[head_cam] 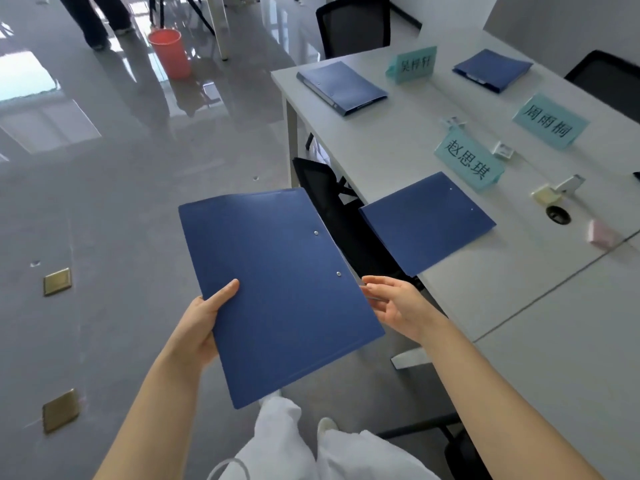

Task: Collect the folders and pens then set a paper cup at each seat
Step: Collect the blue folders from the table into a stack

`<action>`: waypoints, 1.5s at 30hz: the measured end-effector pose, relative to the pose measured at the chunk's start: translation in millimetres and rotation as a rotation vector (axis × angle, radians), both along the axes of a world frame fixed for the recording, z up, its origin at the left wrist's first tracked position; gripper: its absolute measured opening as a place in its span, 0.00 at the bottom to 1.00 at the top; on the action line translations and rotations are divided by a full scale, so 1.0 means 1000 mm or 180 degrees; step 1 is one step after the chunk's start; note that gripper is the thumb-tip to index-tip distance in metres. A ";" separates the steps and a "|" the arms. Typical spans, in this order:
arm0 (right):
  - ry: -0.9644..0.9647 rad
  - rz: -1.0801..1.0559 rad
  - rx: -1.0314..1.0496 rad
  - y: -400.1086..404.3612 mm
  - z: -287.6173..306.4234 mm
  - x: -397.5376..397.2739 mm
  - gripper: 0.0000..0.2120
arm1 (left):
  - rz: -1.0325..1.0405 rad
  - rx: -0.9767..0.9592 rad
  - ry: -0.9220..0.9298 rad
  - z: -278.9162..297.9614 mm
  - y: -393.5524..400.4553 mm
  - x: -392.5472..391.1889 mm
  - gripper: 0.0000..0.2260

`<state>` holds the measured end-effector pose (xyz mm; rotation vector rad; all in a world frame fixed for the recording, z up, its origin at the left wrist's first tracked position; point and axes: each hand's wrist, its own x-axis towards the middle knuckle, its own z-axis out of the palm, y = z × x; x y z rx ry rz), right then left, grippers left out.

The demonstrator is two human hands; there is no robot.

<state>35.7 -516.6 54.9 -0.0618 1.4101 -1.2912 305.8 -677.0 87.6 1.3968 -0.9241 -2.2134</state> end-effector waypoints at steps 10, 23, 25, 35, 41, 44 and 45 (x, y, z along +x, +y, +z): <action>-0.0720 -0.2091 0.0411 -0.057 -0.049 -0.057 0.06 | -0.0478 -0.0055 -0.0117 0.000 -0.148 -0.067 0.17; -0.0736 -0.2897 0.1429 -0.040 -0.095 -0.130 0.23 | -0.0905 -0.0017 -0.0270 -0.015 -0.197 -0.183 0.17; -0.0836 -0.2848 0.1464 -0.043 -0.093 -0.140 0.23 | -0.0917 0.0021 -0.0297 -0.018 -0.198 -0.198 0.19; -0.1489 -0.2593 0.1049 -0.050 -0.099 -0.160 0.11 | -0.0858 0.0038 -0.0376 -0.023 -0.201 -0.239 0.16; -0.0790 -0.2504 0.0873 -0.064 -0.090 -0.168 0.09 | -0.0902 0.0052 -0.0408 -0.021 -0.203 -0.244 0.16; -0.0530 -0.2869 0.0847 -0.068 -0.086 -0.172 0.14 | -0.0870 0.0064 -0.0430 -0.023 -0.207 -0.246 0.16; -0.0422 -0.2953 0.0844 -0.068 -0.082 -0.173 0.15 | -0.0860 0.0068 -0.0437 -0.022 -0.208 -0.247 0.16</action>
